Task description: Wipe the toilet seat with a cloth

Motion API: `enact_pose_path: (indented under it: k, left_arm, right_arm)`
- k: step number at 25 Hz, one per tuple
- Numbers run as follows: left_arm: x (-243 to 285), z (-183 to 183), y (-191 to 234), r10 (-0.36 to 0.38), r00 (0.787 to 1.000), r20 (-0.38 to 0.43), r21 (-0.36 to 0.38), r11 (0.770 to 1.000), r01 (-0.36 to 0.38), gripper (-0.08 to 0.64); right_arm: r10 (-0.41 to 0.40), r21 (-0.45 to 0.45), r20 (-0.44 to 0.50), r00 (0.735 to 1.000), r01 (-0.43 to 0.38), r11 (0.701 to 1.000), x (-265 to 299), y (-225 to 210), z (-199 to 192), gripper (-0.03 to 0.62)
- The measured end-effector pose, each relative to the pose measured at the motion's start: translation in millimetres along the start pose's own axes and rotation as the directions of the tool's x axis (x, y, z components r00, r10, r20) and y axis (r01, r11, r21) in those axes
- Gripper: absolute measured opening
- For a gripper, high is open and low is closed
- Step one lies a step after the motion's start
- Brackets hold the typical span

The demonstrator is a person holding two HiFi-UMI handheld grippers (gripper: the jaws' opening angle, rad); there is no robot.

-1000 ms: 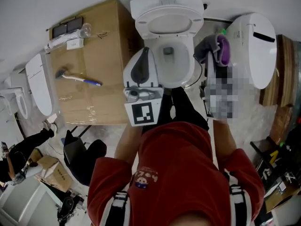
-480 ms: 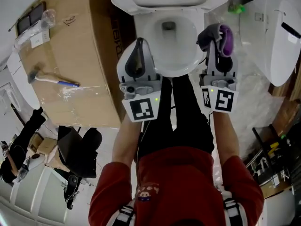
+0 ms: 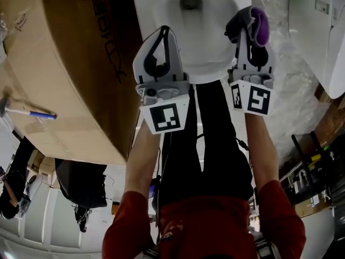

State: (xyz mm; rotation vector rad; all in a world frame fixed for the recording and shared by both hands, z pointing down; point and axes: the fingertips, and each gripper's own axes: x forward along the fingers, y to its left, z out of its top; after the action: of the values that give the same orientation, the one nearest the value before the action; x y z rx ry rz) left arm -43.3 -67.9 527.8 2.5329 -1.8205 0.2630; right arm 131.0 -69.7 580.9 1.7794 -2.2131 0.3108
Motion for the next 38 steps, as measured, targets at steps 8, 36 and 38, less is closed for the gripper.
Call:
enact_pose_path:
  k: [8,36,38]
  left_arm:
    - [2,-28,4,-0.018,0.996,-0.085,0.000,1.000,0.018,0.014]
    - [-16,-10,49,0.086,0.996,-0.026,-0.042,0.995,-0.087,0.014]
    - [-24,-12,58,0.110,0.993,-0.032,-0.048,0.993,-0.112,0.014]
  right_arm:
    - [-0.060,-0.045,-0.015,0.998,0.059,0.997,29,-18,-33,0.066]
    - [0.180,-0.095,-0.115,0.977,-0.191,0.977,153,65,-33,0.066]
    - [0.228,-0.115,-0.131,0.965,-0.243,0.963,160,91,-33,0.066]
